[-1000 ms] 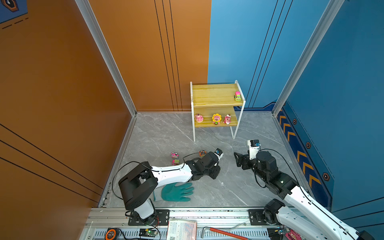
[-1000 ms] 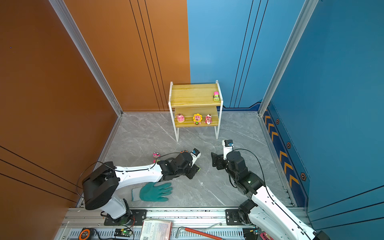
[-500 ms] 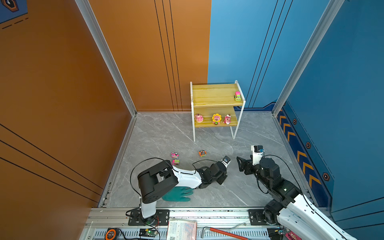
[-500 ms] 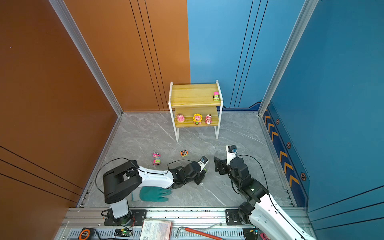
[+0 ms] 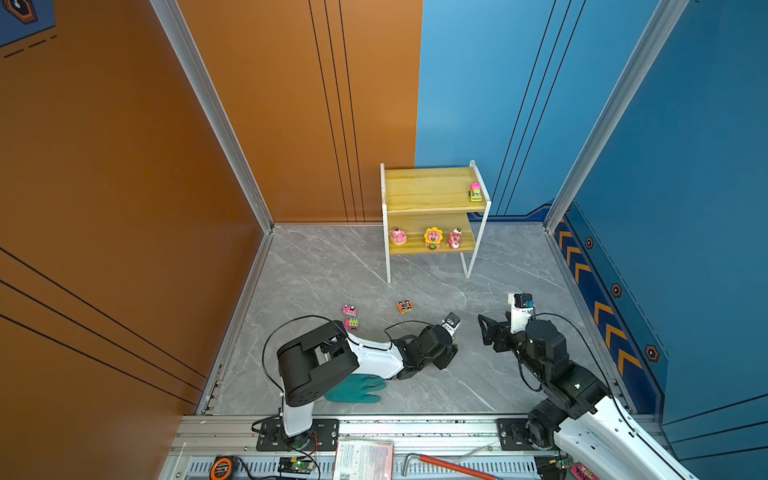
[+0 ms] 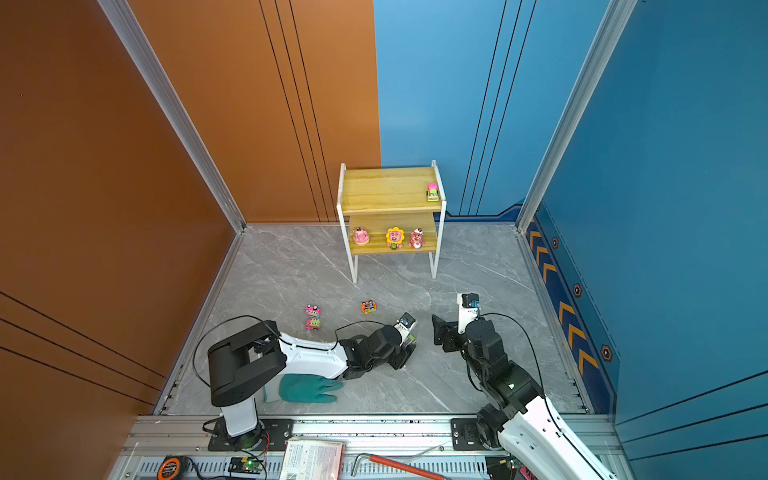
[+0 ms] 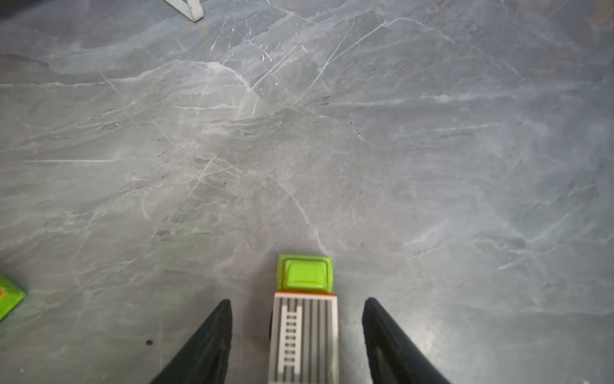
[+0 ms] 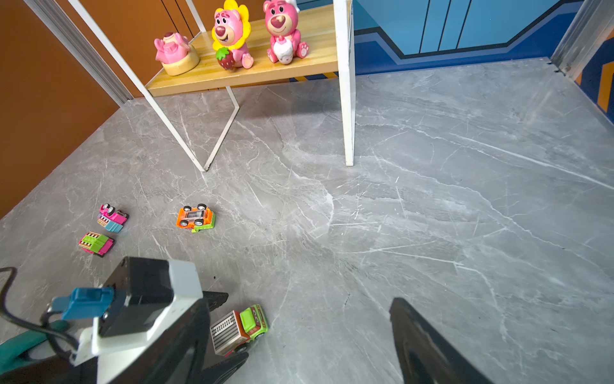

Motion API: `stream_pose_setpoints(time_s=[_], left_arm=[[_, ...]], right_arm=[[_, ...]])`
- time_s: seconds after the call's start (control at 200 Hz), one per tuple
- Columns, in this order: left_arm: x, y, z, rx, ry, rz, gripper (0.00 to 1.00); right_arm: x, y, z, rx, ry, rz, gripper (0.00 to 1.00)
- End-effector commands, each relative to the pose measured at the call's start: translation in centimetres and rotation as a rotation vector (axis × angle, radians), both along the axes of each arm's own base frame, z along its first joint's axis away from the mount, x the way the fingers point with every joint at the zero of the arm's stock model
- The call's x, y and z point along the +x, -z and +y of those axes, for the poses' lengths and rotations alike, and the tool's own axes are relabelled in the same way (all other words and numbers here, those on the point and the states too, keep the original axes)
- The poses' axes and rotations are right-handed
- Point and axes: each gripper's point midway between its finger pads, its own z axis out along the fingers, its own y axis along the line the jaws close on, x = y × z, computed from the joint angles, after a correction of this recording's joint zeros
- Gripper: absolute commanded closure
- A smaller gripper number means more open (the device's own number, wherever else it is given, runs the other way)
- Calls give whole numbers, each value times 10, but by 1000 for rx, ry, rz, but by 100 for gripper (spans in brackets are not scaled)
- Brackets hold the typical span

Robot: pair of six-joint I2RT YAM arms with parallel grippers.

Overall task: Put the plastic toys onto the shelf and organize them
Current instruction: 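Lower the truck to the floor with the left gripper and open it, then withdraw the left gripper upward from the truck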

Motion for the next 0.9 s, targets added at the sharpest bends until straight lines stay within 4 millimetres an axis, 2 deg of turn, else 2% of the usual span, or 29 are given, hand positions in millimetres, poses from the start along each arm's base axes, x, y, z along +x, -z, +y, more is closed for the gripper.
stream_pose_setpoints(time_s=[0.0, 0.17, 0.516, 0.896], left_arm=[[-5, 4, 6, 14, -18, 14, 32], [-5, 14, 14, 34, -41, 61, 29], [9, 27, 34, 58, -105, 148, 28], [29, 25, 57, 70, -163, 194, 28]], right_arm=[[-2, 9, -2, -23, -10, 16, 14], [-1, 10, -2, -17, -10, 15, 14], [0, 9, -5, -14, -2, 1, 14], [2, 12, -3, -21, -9, 7, 14]])
